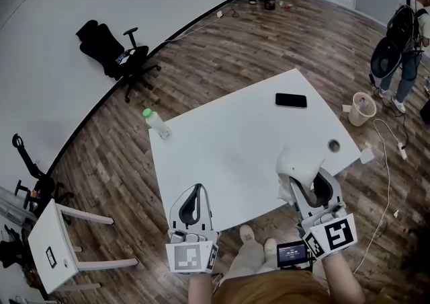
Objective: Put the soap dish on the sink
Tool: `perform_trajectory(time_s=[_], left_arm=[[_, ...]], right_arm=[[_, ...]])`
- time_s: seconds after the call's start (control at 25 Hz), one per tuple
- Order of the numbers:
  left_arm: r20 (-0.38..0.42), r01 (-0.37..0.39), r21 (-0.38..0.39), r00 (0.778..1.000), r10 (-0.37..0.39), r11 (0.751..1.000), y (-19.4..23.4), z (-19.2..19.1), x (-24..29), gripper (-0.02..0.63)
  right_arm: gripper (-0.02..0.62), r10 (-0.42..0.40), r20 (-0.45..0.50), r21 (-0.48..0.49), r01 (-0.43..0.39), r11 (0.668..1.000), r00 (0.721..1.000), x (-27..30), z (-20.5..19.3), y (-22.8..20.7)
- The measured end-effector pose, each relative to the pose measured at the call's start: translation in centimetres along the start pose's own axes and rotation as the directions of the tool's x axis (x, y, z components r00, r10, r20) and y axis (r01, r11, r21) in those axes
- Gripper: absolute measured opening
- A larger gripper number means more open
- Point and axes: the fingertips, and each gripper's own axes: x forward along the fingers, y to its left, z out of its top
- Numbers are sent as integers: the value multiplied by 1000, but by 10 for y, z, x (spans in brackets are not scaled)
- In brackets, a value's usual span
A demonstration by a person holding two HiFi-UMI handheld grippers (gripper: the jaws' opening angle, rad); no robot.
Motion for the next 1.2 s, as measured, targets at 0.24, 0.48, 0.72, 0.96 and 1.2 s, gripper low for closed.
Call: perform_trajectory(time_s=[0.24, 0.48, 0.72, 0.96, 1.2], left_arm=[[12, 22, -13, 1000, -22, 1000, 17, -8, 34, 8], [-5, 7, -33, 1000, -7, 999, 55, -20, 60, 8], [-37, -14, 6, 999, 14, 1000, 79, -31, 69, 8], [-42, -31, 10, 999, 32, 999, 91, -37, 82, 8], [-78, -23, 30, 997, 25, 999, 96, -49, 95, 8]], right_arm=[[201, -19, -10, 4, 19, 1000, 1000, 31, -9, -4], [201, -9, -36, 6, 9, 1000, 999, 76, -18, 6], [201, 27, -68, 14, -26, 1000, 997, 105, -31, 25], [201, 93, -116, 44, -89, 995, 989, 128, -50, 48], [199, 163, -153, 111, -147, 983, 975, 146, -73, 58]])
